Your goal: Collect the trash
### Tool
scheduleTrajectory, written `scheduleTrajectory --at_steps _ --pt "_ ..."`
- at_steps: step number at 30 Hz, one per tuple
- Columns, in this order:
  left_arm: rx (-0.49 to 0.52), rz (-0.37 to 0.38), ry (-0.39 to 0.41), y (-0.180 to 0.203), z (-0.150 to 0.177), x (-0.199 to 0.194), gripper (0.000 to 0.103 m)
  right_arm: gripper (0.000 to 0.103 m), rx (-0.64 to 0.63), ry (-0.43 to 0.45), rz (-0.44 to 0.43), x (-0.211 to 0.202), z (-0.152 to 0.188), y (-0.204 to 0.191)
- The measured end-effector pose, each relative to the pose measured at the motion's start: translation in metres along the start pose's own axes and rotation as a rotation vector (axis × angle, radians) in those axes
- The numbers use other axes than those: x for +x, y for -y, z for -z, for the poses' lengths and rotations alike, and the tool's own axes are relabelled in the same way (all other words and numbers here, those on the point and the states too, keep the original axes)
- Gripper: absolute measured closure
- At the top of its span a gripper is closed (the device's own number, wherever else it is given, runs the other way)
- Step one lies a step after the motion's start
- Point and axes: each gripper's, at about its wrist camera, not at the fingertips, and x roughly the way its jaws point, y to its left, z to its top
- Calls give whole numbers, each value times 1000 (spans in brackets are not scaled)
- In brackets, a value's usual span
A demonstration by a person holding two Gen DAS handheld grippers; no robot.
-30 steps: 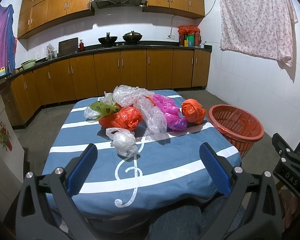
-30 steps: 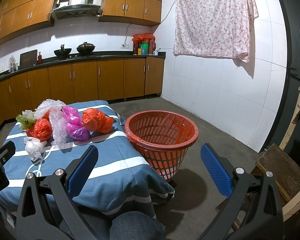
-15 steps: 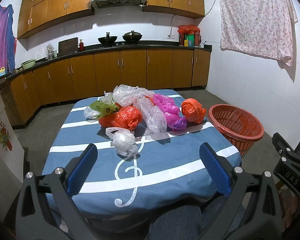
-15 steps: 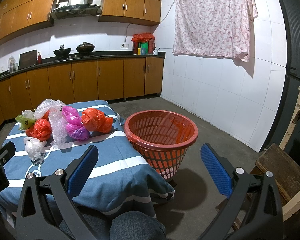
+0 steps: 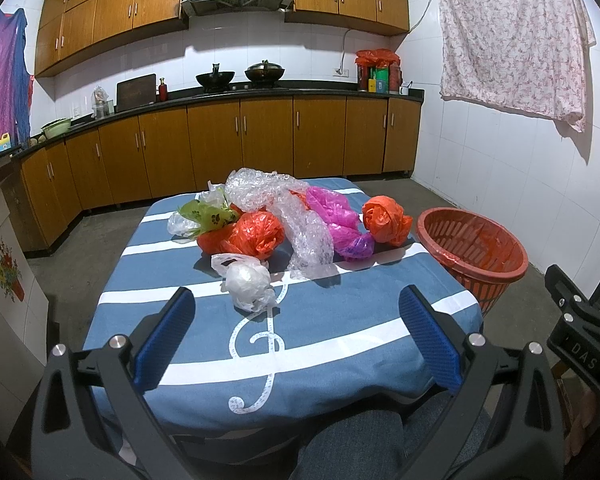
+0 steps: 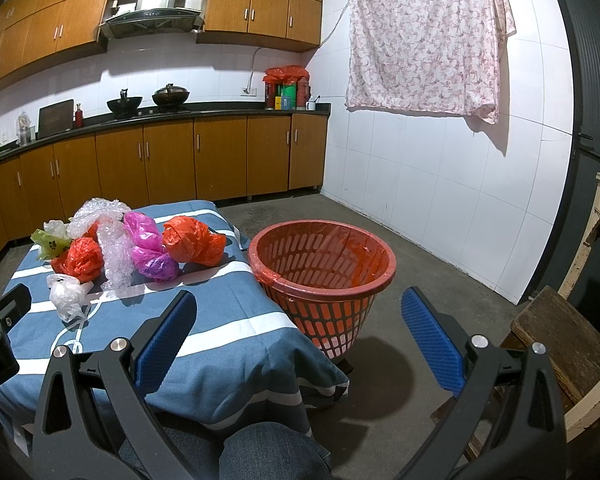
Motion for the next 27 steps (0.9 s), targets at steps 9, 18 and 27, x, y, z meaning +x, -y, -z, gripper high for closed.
scheduleTrajectory --at_steps 9,18,27 --pt "0 0 0 0 0 0 4 2 0 0 0 1 1 0" --pt "0 0 -2 0 0 0 4 2 0 0 0 1 1 0" --pt "-9 -10 -9 -3 1 1 4 2 -1 -6 -16 4 1 -4"
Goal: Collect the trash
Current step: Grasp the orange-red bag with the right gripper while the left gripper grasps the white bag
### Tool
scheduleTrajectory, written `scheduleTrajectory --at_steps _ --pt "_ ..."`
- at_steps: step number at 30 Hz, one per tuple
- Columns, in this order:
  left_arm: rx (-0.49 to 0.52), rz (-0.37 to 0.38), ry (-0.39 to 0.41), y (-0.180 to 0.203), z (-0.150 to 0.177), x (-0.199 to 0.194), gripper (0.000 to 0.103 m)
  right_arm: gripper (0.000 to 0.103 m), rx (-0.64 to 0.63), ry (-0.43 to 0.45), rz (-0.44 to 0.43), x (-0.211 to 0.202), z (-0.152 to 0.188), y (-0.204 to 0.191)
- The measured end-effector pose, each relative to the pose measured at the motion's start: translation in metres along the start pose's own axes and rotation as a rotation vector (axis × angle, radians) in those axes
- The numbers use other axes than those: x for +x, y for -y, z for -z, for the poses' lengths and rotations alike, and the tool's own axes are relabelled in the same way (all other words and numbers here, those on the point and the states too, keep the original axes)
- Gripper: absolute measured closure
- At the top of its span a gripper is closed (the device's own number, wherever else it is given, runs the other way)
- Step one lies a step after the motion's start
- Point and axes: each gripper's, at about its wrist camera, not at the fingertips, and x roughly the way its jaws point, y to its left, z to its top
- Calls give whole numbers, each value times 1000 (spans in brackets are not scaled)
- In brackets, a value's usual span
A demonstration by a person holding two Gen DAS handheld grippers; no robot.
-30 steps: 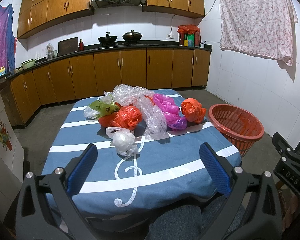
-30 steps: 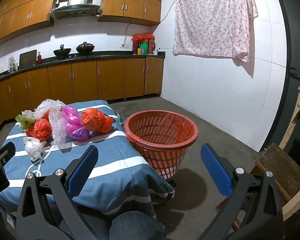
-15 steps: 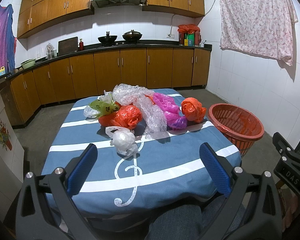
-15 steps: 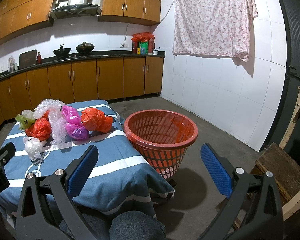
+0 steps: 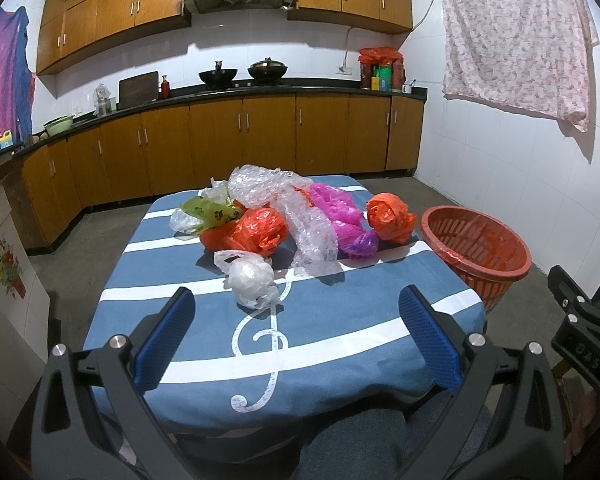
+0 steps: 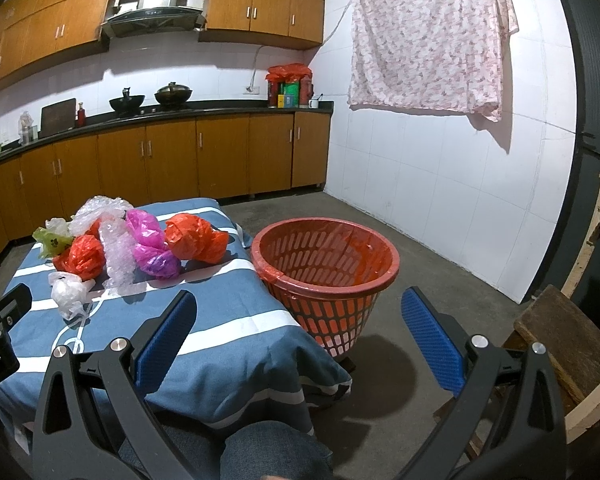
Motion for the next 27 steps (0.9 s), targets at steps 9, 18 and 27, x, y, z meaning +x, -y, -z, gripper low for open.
scheduleTrajectory --at_steps 9,18,27 --pt "-78 -46 -54 -32 4 29 4 2 12 -40 -22 15 4 3" --pt "-121 -78 -156 -60 0 109 4 2 25 -57 -73 46 -10 -10" --pt "-155 -61 -302 -68 2 183 29 2 39 -97 -117 87 -19 -29"
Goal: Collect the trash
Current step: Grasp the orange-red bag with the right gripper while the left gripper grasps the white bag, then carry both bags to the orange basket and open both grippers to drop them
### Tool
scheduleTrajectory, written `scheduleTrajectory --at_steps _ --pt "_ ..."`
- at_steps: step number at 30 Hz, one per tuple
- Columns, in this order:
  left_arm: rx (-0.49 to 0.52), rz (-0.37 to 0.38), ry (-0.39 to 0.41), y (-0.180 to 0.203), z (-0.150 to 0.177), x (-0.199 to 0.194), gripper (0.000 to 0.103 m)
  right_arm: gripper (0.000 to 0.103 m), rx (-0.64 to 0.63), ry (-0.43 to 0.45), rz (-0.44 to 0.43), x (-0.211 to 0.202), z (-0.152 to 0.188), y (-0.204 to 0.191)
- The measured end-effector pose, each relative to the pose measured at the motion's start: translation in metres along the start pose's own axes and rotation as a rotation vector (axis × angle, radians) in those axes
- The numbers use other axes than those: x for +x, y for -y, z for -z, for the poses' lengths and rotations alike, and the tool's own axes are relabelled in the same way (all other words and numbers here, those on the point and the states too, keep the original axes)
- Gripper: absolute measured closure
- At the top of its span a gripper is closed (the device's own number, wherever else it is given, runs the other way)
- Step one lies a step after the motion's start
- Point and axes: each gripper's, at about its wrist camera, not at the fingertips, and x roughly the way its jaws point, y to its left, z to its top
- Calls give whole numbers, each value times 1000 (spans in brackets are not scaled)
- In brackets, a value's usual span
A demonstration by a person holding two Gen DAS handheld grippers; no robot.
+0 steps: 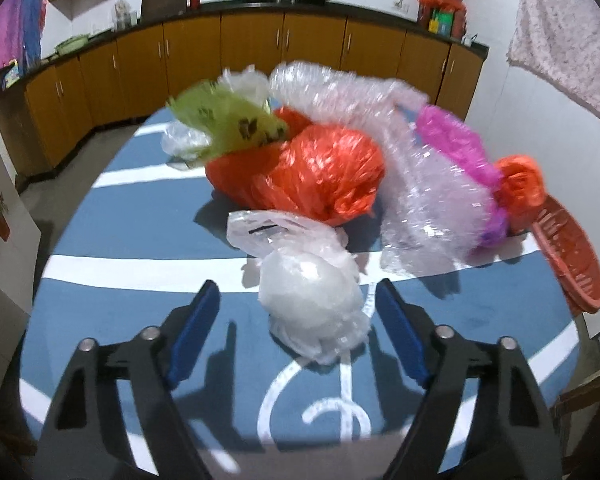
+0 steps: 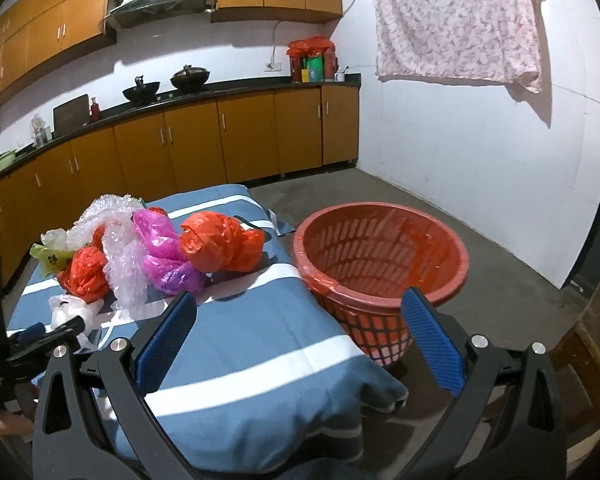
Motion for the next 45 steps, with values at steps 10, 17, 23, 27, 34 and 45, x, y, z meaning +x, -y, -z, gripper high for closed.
scheduleTrajectory --at_steps 10,17,23,27,34,45 --pt "20 53 -29 -6 -4 18 56 3 -17 -5 -30 38 -18 -23" --pt "25 61 8 -25 3 5 63 18 6 -31 -65 75 -37 -41" --pt "9 46 45 -49 11 -17 63 19 65 -80 -94 107 -49 -58" --pt "1 43 51 -55 12 -23 63 21 85 -130 -92 128 -50 -67" --pt "1 49 50 -58 16 -27 63 54 27 -251 -94 149 -31 -72" --pt "55 87 156 -44 15 -61 63 69 14 -226 -133 127 -27 -56"
